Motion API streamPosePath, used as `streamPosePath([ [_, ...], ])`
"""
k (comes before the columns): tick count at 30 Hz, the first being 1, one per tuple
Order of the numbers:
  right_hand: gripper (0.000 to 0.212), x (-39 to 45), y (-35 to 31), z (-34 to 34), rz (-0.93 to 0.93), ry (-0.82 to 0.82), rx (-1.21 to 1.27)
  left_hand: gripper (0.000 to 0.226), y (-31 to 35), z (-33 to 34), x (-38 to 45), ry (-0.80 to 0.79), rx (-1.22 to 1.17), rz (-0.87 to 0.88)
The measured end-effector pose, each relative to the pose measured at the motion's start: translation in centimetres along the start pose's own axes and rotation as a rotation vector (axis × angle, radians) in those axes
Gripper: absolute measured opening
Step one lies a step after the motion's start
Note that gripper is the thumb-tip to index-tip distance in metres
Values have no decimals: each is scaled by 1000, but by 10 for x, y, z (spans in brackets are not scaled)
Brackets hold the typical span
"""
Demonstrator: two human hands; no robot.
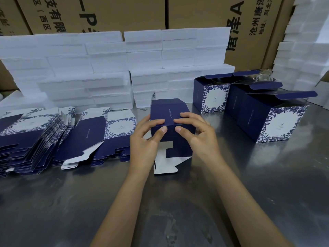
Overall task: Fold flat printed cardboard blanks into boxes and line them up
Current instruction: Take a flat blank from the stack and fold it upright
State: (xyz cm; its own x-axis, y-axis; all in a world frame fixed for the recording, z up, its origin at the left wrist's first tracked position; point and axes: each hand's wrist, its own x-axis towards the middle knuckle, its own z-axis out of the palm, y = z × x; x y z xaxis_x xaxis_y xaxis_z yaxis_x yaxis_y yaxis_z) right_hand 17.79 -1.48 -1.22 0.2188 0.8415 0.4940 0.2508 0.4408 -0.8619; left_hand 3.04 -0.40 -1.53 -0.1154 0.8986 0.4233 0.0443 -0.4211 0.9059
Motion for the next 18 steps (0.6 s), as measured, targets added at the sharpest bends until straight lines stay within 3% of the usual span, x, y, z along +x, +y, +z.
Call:
streamPosePath([
  [12, 22, 2, -1, -9, 66, -43, -1, 28, 1, -4, 1, -17, -69, -33],
  [18, 51, 4, 3, -17, 213, 3, 194, 24, 3, -9, 2, 87, -84, -43],
])
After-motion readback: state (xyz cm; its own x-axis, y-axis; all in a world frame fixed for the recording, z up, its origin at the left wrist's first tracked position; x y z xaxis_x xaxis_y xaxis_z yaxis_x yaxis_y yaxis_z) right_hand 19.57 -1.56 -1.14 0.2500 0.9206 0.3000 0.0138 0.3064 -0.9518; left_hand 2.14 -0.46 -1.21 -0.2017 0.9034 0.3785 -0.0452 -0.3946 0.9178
